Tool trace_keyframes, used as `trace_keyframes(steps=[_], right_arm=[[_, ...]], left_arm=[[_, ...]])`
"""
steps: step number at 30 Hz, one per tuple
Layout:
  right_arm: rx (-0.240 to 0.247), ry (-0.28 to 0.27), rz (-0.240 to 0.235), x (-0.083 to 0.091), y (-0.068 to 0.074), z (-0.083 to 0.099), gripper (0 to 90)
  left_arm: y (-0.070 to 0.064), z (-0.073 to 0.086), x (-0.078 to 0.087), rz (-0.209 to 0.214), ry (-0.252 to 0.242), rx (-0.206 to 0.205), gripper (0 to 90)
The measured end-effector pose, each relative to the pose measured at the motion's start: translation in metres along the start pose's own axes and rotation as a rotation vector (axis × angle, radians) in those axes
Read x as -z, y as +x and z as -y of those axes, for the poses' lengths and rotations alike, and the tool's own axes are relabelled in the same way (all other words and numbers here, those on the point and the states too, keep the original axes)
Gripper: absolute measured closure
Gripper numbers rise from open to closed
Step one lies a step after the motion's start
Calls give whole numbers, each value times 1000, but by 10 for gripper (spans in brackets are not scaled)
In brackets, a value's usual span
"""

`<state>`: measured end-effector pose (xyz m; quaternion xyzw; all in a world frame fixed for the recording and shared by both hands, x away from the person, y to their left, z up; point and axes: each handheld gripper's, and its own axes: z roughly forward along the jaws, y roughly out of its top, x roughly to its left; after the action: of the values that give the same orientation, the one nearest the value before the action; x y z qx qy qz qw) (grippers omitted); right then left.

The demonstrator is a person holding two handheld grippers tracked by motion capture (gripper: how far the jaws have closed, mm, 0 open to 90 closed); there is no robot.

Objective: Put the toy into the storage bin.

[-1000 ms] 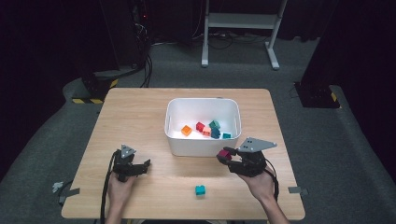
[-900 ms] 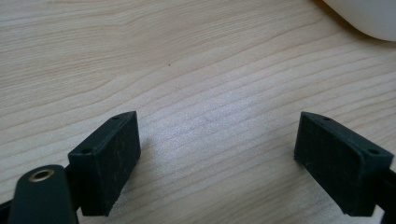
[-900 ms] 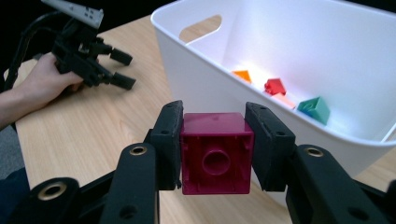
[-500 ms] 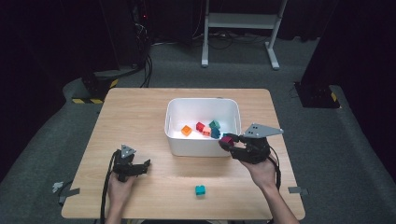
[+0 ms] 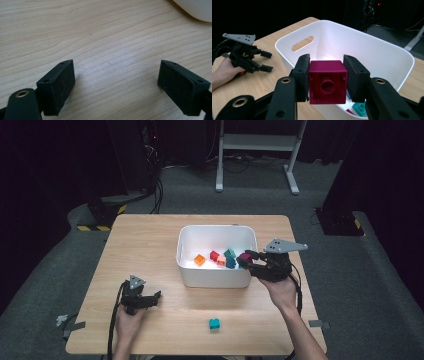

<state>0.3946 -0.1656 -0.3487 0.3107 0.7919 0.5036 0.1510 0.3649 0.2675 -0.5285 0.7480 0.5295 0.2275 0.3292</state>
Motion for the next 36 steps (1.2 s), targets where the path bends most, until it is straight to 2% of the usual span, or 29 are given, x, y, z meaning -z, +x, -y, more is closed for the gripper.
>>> trace_keyframes(steps=[3, 14, 36], right_arm=[[-12, -11, 4, -2, -3, -3, 587], [-20, 19, 23, -17, -13, -11, 587], [-59, 97, 75, -47, -33, -7, 586]], left_arm=[[0, 0, 0, 0, 0, 0, 145], [0, 0, 0, 0, 0, 0, 144], [0, 0, 0, 0, 0, 1, 144]])
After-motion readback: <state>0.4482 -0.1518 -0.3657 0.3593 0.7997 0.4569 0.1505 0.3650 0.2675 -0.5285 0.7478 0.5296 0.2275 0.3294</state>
